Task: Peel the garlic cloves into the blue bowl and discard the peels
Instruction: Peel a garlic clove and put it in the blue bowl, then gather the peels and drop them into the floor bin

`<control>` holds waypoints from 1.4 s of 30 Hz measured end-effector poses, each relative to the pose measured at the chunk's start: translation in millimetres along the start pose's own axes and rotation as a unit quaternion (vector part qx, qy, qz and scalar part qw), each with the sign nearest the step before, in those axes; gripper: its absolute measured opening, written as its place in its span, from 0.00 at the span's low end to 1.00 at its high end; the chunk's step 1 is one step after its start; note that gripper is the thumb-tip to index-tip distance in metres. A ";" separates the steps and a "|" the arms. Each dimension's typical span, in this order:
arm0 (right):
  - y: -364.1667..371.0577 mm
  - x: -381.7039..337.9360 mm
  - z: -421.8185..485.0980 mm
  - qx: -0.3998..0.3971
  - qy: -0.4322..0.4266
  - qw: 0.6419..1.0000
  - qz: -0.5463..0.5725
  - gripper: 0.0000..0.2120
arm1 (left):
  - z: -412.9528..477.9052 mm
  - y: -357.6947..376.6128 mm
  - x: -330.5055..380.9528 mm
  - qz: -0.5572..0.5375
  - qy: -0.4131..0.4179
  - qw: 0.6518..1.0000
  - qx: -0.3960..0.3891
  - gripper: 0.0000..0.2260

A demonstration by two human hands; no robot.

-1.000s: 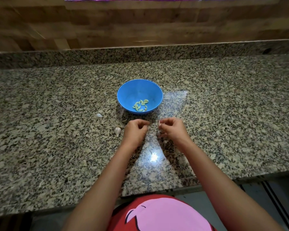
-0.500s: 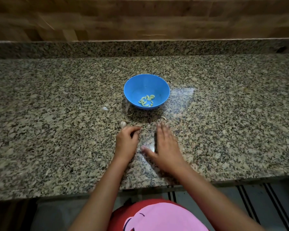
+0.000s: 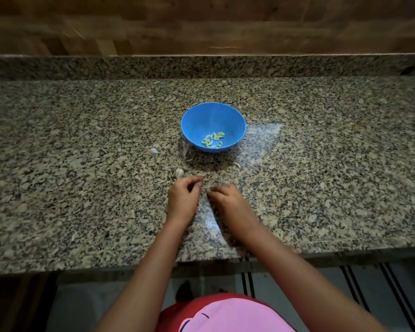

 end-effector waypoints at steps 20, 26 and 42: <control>90.9 -224.2 -5.1 -0.255 0.090 0.704 0.657 0.10 | -203.2 -140.6 -101.1 -0.551 -0.055 0.796 0.246 0.08; 208.1 -380.6 -29.9 -0.389 0.080 0.712 0.579 0.11 | -356.8 -227.1 -205.2 -0.523 -0.125 0.750 0.385 0.06; 463.7 -546.0 -50.8 -0.541 0.177 0.740 0.358 0.09 | -528.0 -282.3 -402.4 -0.616 -0.254 0.526 0.529 0.07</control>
Point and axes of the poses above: each hand's wrist, its own z-axis towards the middle knuckle, its own y-axis out of the palm, x = y × z, the point moved 3 cm from there along z, towards the middle knuckle, and after that the axes turned 15 degrees about -x, right-handed, at the moved point
